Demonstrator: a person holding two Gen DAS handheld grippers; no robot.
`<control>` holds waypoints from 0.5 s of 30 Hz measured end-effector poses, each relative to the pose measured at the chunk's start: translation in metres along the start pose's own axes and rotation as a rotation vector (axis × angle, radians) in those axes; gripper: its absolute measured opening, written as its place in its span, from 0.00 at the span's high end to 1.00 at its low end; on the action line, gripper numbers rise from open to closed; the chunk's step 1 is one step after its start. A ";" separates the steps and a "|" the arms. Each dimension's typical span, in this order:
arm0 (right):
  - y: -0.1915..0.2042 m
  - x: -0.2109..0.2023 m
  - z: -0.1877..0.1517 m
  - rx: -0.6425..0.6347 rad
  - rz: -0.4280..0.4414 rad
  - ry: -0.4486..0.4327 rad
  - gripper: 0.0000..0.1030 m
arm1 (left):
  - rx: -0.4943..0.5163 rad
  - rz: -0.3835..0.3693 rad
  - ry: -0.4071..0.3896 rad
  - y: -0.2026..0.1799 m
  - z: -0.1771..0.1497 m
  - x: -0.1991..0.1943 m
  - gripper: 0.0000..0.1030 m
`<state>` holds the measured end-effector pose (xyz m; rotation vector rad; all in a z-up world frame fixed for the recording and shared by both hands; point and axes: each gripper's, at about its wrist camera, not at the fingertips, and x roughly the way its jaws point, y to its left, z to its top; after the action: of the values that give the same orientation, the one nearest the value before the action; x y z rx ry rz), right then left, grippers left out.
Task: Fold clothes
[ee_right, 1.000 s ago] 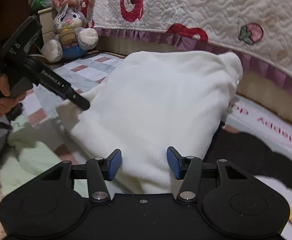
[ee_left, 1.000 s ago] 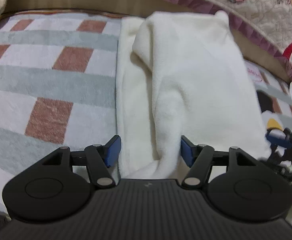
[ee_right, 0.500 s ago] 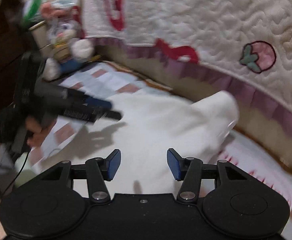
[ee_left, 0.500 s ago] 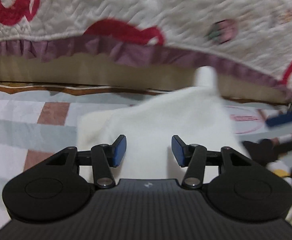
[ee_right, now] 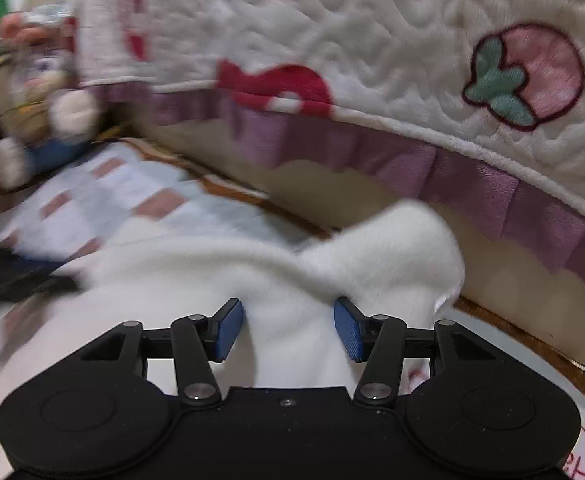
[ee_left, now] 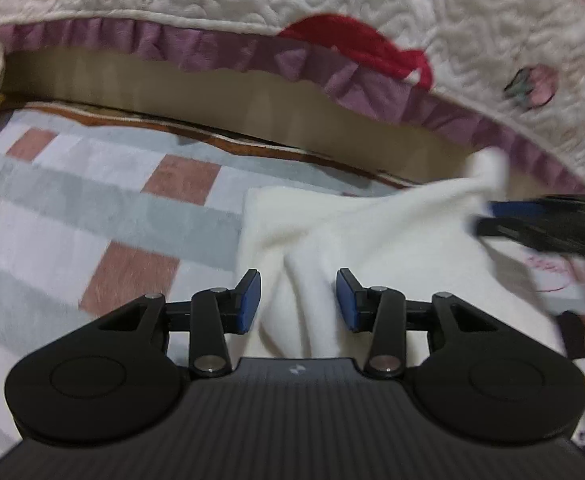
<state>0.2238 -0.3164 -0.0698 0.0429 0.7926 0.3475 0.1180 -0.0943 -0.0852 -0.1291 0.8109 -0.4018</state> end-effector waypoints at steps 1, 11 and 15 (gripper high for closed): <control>-0.004 0.005 0.004 0.035 -0.007 -0.005 0.45 | -0.002 -0.025 -0.002 0.001 -0.005 -0.007 0.58; -0.014 -0.014 0.002 0.204 -0.107 -0.071 0.37 | -0.034 0.065 0.098 0.026 -0.034 -0.015 0.39; -0.021 -0.057 -0.037 0.324 0.053 -0.062 0.33 | -0.216 -0.055 0.087 0.071 -0.026 -0.032 0.41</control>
<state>0.1671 -0.3581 -0.0605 0.3769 0.7805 0.2635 0.1006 -0.0159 -0.0999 -0.3368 0.9373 -0.3726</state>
